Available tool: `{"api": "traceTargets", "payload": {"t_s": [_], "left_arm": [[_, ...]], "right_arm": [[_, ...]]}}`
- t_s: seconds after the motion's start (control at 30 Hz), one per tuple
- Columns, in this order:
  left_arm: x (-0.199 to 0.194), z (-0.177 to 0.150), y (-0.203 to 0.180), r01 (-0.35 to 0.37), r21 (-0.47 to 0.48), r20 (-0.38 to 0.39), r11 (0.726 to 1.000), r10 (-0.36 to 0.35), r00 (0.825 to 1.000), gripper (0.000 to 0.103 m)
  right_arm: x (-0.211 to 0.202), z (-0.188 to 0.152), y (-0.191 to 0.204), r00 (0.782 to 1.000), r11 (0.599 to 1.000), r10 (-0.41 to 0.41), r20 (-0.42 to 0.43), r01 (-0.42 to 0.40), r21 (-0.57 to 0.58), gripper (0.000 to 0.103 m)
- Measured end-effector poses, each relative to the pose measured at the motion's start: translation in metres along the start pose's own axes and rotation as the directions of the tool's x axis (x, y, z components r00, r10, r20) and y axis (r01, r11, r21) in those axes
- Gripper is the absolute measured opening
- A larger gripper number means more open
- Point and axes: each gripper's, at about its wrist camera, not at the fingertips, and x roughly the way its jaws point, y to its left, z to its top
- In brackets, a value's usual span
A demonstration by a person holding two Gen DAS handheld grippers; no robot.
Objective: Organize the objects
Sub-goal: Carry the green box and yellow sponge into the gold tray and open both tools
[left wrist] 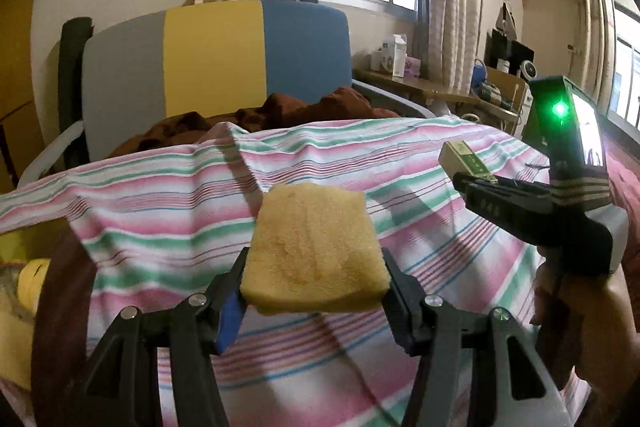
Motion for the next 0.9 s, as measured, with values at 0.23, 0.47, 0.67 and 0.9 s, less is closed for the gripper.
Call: {"api": "traceTargets", "payload": {"t_s": [0.23,0.47,0.67,0.9], "left_arm": [[-0.023,-0.013,-0.006,0.018,0.042,0.020,0.999,-0.019,1.000,0.060],[-0.060,-0.026,-0.002,0.087,0.002,0.004,0.996,-0.087,0.996,0.060],[-0.102,-0.031,0.021,0.115,-0.071,0.018,0.991,-0.114,0.993,0.060],[-0.150,-0.039,0.071,0.062,-0.176,0.047,0.982,-0.055,0.997,0.060]], "right_arm": [[-0.021,-0.004,0.013,1.000,0.999,0.013,0.027,-0.012,-0.051,0.032],[-0.060,-0.020,0.034,0.995,0.990,0.095,0.009,-0.094,-0.106,0.032],[-0.091,-0.039,0.061,0.980,0.972,0.196,-0.021,-0.197,-0.129,0.032],[-0.128,-0.042,0.114,0.932,0.921,0.361,-0.040,-0.363,-0.141,0.032]]}}
